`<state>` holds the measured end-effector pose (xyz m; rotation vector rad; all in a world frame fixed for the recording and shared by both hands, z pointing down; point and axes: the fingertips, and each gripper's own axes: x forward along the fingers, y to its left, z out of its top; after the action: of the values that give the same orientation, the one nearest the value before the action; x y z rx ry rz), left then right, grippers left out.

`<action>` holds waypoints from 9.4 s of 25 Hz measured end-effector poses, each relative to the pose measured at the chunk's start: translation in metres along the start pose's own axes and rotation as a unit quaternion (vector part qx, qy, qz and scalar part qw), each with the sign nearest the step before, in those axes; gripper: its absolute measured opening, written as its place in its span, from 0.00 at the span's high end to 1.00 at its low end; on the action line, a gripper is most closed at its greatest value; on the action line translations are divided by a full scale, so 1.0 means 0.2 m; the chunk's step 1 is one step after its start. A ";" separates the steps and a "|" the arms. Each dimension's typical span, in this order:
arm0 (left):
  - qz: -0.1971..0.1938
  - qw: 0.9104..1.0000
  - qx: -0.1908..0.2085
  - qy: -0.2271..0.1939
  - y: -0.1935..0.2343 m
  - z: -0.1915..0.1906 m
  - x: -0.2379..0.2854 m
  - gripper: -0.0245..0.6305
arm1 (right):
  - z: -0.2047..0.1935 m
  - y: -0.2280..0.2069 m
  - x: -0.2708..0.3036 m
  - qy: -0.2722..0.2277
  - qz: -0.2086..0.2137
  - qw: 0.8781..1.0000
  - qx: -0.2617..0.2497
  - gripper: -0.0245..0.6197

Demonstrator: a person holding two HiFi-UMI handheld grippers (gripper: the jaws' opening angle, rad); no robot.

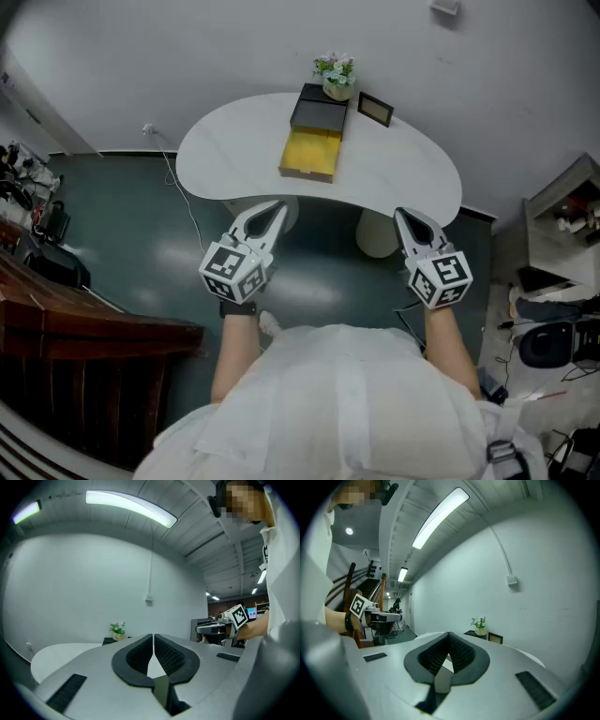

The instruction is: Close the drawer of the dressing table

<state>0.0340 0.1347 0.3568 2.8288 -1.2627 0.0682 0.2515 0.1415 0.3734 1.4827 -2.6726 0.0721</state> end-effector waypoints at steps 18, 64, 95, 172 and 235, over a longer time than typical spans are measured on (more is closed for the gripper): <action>-0.013 1.000 0.000 0.006 -0.06 -0.02 0.01 0.93 | -0.01 0.01 -0.03 0.001 0.006 1.000 -0.002 0.95; -0.077 0.997 -0.010 0.028 0.99 -0.07 0.32 0.93 | 0.10 0.08 1.08 0.000 0.012 0.998 0.069 0.94; -0.132 0.990 -0.021 0.047 1.41 -0.16 0.92 0.89 | -0.01 -0.24 1.71 0.092 0.040 0.995 0.020 0.83; -0.146 0.984 -0.063 0.079 1.57 -0.40 1.24 0.81 | -1.18 0.08 1.85 0.553 0.355 0.727 -0.199 0.92; -0.134 0.982 -0.082 0.101 1.77 -0.44 1.40 0.78 | -1.04 -0.53 2.45 0.494 0.195 0.785 -0.320 0.59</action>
<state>-0.0448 -0.3050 0.4690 2.7359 -0.8022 0.2250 0.0941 -0.3126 0.6276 0.4247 -1.7664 -0.0300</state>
